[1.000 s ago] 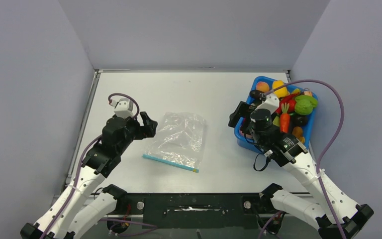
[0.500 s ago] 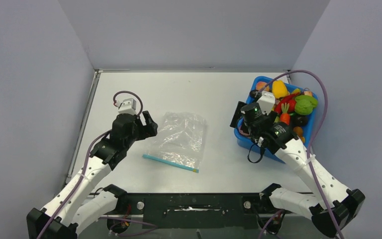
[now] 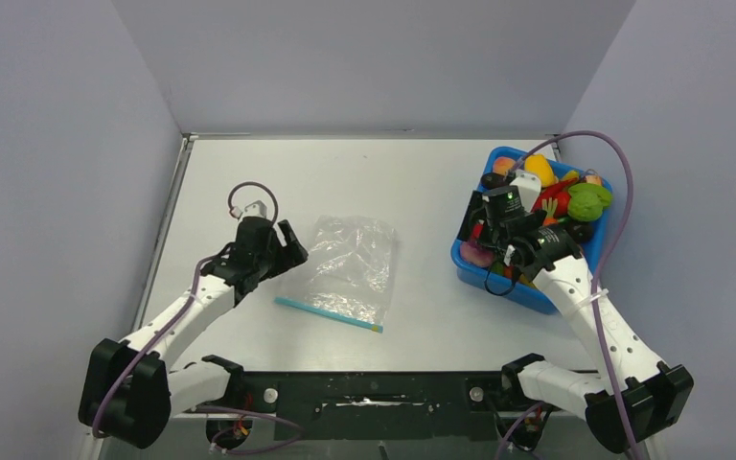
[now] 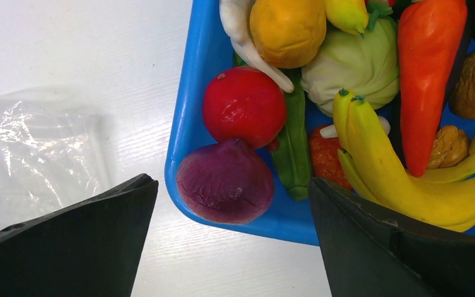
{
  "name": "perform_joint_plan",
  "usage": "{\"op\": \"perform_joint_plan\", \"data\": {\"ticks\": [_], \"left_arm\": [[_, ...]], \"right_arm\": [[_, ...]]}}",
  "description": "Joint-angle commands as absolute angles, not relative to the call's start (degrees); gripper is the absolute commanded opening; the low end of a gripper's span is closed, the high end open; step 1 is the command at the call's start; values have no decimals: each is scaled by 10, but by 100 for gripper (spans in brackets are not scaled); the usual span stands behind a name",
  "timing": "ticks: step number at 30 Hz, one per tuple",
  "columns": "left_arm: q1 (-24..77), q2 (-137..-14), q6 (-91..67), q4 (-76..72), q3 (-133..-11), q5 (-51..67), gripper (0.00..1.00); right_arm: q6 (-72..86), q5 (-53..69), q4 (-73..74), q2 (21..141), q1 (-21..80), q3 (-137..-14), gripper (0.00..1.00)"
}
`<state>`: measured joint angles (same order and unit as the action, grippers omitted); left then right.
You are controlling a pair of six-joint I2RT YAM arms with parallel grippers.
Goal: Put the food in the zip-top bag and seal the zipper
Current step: Pick up the zipper food storage bag at the center of the board.
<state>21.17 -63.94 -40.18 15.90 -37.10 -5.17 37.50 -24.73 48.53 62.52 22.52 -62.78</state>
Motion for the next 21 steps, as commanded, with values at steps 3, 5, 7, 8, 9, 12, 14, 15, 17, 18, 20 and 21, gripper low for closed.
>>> {"op": "perform_joint_plan", "data": {"ticks": [3,5,7,8,9,12,14,15,17,18,20,21], "left_arm": [[194,-684,-504,136,-339,-81,75],[189,-688,-520,125,-320,-77,74],[182,-687,-531,108,-301,-65,73],[180,-685,-534,97,-292,-60,73],[178,-684,-535,92,-284,-59,72],[174,-683,-541,89,-272,-74,72],[172,-687,-542,80,-266,-76,72],[172,-689,-537,71,-263,-73,71],[172,-696,-535,61,-259,-72,70],[172,-700,-538,55,-255,-72,69],[172,-706,-544,35,-246,-67,57],[172,-707,-544,27,-241,-64,47]], "right_arm": [[323,-239,480,597,224,-657,98],[306,-232,475,589,224,-664,98],[297,-217,465,582,224,-669,99],[296,-208,460,579,225,-669,99],[294,-197,451,575,224,-667,99],[292,-169,422,562,224,-651,99],[291,-154,414,558,225,-652,99],[288,-146,412,555,225,-652,100],[275,-129,399,546,225,-641,100],[271,-121,387,539,225,-630,100],[273,-113,365,531,225,-613,98],[275,-108,363,531,226,-611,98]]}}
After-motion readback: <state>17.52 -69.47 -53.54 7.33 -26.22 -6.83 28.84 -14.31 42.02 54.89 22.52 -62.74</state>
